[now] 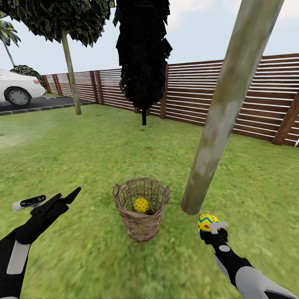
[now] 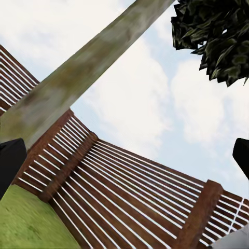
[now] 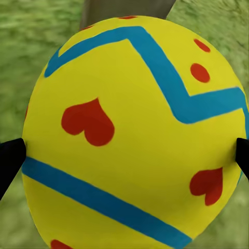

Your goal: Take the three Easter eggs out of the wicker basket on the lawn in the garden, then place them on the lawn next to a single tree (choose any tree) so that all three eggs are next to the same tree and none are left in the basket.

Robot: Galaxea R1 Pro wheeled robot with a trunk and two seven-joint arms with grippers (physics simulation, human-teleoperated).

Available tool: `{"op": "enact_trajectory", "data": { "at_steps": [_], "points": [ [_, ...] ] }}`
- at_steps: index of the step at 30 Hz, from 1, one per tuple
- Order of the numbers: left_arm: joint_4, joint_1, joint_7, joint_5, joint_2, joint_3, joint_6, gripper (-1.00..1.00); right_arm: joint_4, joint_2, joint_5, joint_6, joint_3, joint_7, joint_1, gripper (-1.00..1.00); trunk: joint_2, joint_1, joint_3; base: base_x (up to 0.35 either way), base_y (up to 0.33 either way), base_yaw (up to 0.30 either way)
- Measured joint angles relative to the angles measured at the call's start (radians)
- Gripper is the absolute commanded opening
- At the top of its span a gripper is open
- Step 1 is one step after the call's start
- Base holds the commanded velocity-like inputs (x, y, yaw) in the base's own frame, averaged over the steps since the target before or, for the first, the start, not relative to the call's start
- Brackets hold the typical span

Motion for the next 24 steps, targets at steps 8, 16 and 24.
{"op": "enact_trajectory", "data": {
  "at_steps": [8, 16, 24],
  "points": [
    [0.000, 0.000, 0.000, 0.000, 0.000, 0.000, 0.001, 1.00, 0.007, 0.000, 0.001, 0.000, 0.000, 0.000, 0.000, -1.00, -0.056, 0.031, -0.025, 0.000, 0.000, 0.000],
    [0.000, 0.000, 0.002, 0.000, 0.000, -0.001, 0.001, 1.00, 0.015, 0.000, 0.002, 0.000, 0.001, 0.000, 0.000, -1.00, -0.058, 0.034, -0.056, 0.000, 0.000, 0.000],
    [0.000, 0.000, 0.008, 0.000, 0.000, -0.001, 0.001, 1.00, 0.015, 0.000, 0.002, 0.000, 0.000, 0.000, 0.000, -1.00, -0.060, 0.038, -0.087, 0.000, 0.000, 0.000]
  ]
}}
